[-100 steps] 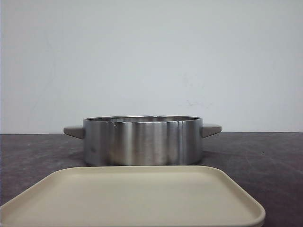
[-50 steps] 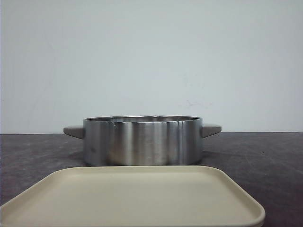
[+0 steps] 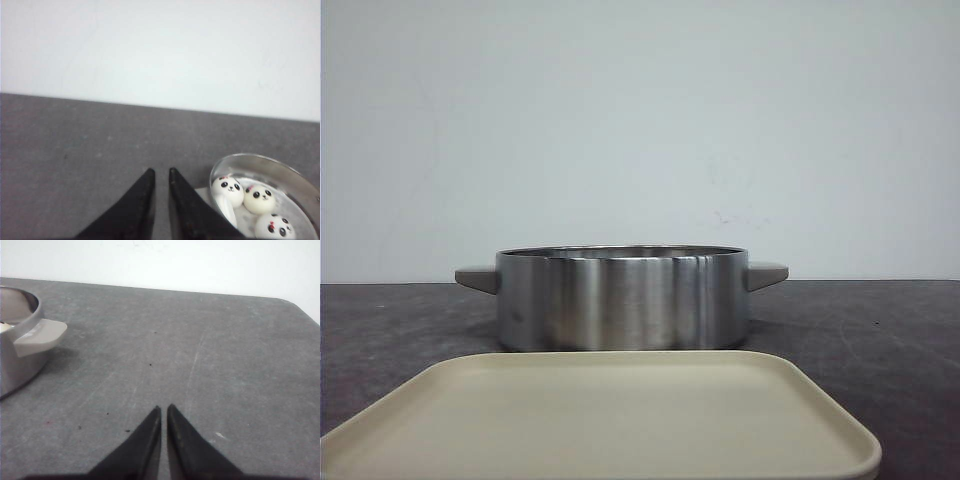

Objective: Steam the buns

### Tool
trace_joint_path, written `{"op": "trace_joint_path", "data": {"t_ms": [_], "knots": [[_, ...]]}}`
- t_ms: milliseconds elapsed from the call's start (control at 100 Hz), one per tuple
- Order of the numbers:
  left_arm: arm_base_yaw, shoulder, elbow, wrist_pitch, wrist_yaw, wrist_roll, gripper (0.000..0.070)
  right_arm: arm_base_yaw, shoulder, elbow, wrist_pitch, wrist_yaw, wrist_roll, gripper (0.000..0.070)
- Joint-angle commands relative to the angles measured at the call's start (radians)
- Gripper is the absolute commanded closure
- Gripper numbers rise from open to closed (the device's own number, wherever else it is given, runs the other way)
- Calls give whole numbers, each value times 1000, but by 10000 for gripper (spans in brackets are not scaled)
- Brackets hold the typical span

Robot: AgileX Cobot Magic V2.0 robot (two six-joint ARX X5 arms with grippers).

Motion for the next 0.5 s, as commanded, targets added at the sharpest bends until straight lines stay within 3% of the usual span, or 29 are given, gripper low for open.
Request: {"op": "trace_joint_path", "data": {"t_ms": [0,200,490], "knots": [[40,-48,-127,85,35,14,700,-1,1,-2,11,0,-8,687],[127,-251,-464,268,106,6,700,-1,1,-2,11,-1,-8,687],[175,-368,-640,283,105,14,700,-1,1,-2,11,0,-8,687]]}}
